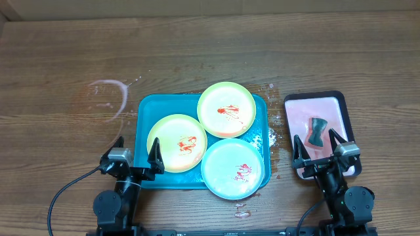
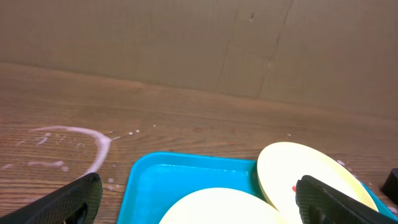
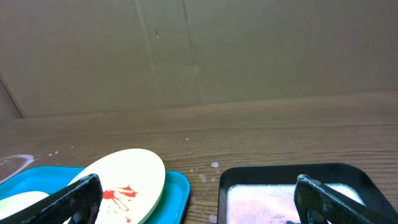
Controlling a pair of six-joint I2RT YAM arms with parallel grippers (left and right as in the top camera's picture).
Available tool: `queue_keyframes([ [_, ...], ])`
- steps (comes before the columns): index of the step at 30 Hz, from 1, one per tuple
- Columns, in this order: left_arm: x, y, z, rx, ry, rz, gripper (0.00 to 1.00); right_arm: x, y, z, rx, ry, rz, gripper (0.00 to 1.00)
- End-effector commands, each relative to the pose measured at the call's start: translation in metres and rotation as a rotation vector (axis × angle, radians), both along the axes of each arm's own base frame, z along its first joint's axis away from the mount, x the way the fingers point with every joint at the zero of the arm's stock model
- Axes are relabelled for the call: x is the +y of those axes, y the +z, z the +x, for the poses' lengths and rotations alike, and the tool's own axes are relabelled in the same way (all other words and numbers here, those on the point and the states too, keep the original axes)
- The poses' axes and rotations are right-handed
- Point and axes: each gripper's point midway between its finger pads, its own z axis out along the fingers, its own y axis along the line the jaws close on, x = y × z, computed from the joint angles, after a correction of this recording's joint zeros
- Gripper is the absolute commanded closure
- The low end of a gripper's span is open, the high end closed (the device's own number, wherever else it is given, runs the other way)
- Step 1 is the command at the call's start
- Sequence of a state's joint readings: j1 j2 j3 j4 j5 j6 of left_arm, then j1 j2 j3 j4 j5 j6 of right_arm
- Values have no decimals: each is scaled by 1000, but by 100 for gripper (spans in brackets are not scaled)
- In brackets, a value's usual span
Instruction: Clean dirty plates on tray and stack at the side
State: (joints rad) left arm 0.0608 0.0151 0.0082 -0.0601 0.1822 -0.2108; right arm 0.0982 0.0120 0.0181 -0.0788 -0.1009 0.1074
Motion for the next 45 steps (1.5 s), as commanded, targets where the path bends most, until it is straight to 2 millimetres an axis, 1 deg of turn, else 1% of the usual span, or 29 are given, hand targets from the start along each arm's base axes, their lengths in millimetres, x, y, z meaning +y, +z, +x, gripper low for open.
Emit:
queue_keyframes([
  [1,3,0,0,-5,13,2,1,1,-2,0,-2,7,-3,0],
  [38,3,0,0,-5,13,2,0,1,-2,0,-2,7,-3,0],
  [41,3,0,0,-5,13,2,0,1,0,0,-12,7,-3,0],
  [43,3,0,0,-5,13,2,0,1,-2,0,-2,5,-4,0],
  [45,3,0,0,-5,13,2,1,1,1,0,-17,5,-2,0],
])
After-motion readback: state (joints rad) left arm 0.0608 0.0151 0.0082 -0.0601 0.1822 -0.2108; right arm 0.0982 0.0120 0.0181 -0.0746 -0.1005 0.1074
